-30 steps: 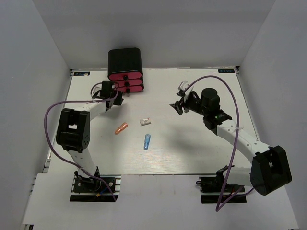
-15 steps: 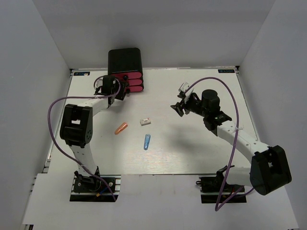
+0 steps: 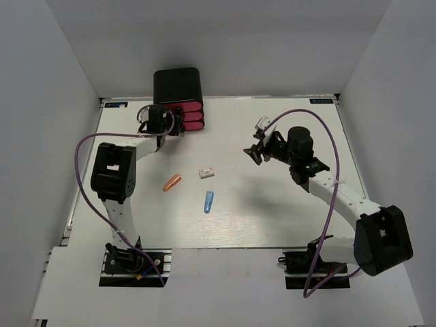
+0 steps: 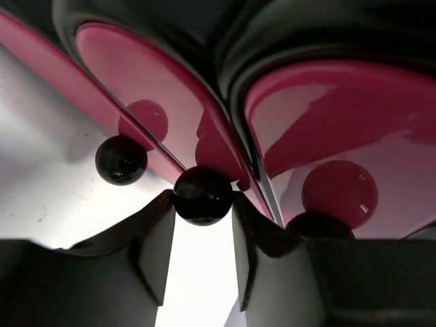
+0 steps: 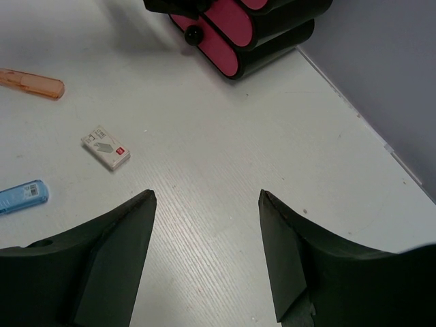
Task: Sort the stationery into containers
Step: Open the drawer in the storage box.
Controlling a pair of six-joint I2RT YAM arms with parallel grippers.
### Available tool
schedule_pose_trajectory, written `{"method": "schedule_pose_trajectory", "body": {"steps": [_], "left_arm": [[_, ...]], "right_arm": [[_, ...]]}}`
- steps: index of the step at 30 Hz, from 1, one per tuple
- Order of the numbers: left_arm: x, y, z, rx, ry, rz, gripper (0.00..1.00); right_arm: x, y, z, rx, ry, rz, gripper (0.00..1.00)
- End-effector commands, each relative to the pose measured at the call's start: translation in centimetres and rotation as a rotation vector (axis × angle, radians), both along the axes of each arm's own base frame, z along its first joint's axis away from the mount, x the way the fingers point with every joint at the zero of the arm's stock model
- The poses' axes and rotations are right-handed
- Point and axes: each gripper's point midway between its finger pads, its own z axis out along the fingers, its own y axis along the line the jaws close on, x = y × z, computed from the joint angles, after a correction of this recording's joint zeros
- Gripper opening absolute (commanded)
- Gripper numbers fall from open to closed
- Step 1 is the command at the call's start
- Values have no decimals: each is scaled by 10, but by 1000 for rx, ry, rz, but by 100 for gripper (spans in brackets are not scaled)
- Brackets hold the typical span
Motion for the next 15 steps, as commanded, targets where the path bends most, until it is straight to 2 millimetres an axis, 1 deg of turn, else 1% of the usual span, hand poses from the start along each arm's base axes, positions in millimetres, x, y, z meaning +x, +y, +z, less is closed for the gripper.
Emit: {"method": "schedule_pose_trajectory", "body": {"steps": [1,3,4,5,6,7,8,9,10,11,12,13,14,15], "left_arm": [[13,14,13,24,-65,53,42],[13,14,12,32,-66,49,35],[14,14,15,30,-75,49,25],[13,13,15,26,-74,41,22],[8,14,4,41,-53,35,20],[4,13,10,36,-60,27,18],[-2,14,3,45,-50,22,17],[-6,12,4,52,-62,2,16],[-11,12,2,58,-57,-11,14],[-21,11,2,62,-50,-28,14],[-26,10,3,84,-64,-54,14],[-31,11,4,96,-66,-60,13],[-39,6,6,101,-68,-83,13],[-51,9,7,125,-70,-96,13]], "right_arm": [[4,1,11,17,-49,10,68],[5,1,10,14,-47,12,66],[3,1,8,13,-40,16,66],[4,1,7,7,-47,20,66],[2,2,6,5,-45,29,66],[2,2,3,-6,-48,37,66],[-2,4,2,-9,-49,59,66],[-8,8,-1,-13,-45,104,66],[-13,9,-9,-44,-30,137,68],[-24,17,-10,-50,-41,229,68],[-28,19,-15,-81,-64,270,68],[-36,17,-32,-116,-5,300,70],[-38,18,-36,-142,-32,337,71],[-50,23,-41,-153,-42,421,71]]}}
